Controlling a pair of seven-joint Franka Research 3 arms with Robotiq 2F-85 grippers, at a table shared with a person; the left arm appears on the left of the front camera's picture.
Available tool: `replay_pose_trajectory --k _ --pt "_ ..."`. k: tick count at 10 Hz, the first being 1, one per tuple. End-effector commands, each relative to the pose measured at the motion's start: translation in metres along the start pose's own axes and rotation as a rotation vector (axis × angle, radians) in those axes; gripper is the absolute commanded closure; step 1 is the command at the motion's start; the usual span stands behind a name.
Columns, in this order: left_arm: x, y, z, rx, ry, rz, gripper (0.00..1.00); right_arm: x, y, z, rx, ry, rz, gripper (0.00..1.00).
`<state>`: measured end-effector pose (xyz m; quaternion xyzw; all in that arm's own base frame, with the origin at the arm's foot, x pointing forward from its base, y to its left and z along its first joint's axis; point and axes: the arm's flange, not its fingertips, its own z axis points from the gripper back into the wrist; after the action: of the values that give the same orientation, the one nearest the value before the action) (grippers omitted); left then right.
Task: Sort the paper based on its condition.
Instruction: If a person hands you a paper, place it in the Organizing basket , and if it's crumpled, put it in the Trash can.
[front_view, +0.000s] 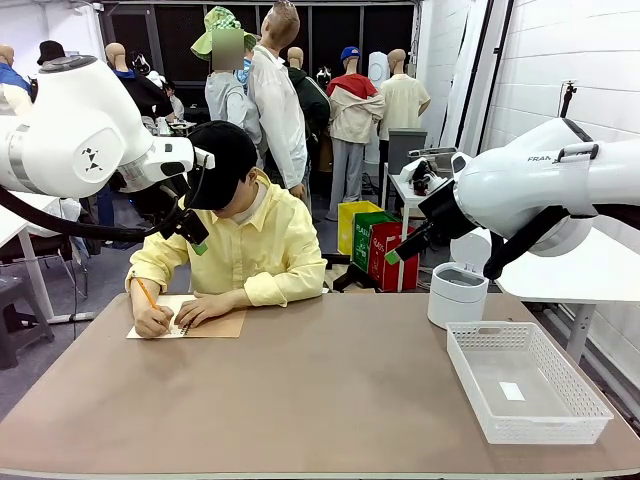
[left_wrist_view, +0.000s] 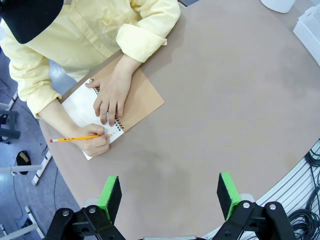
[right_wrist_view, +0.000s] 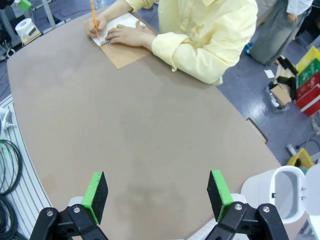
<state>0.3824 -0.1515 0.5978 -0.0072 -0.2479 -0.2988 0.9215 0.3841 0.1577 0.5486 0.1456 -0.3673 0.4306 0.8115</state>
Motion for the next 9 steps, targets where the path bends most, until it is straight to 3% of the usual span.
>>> replay_pose_trajectory --k 1,9 --pt "0.0004 0.0012 0.0020 0.005 -0.003 -0.002 0.00 0.0000 -0.0003 -0.0002 0.013 -0.001 -0.004 0.00" --pt "0.0004 0.0012 0.0020 0.005 -0.003 -0.002 0.00 0.0000 -0.0003 -0.0002 0.013 -0.001 -0.004 0.00"
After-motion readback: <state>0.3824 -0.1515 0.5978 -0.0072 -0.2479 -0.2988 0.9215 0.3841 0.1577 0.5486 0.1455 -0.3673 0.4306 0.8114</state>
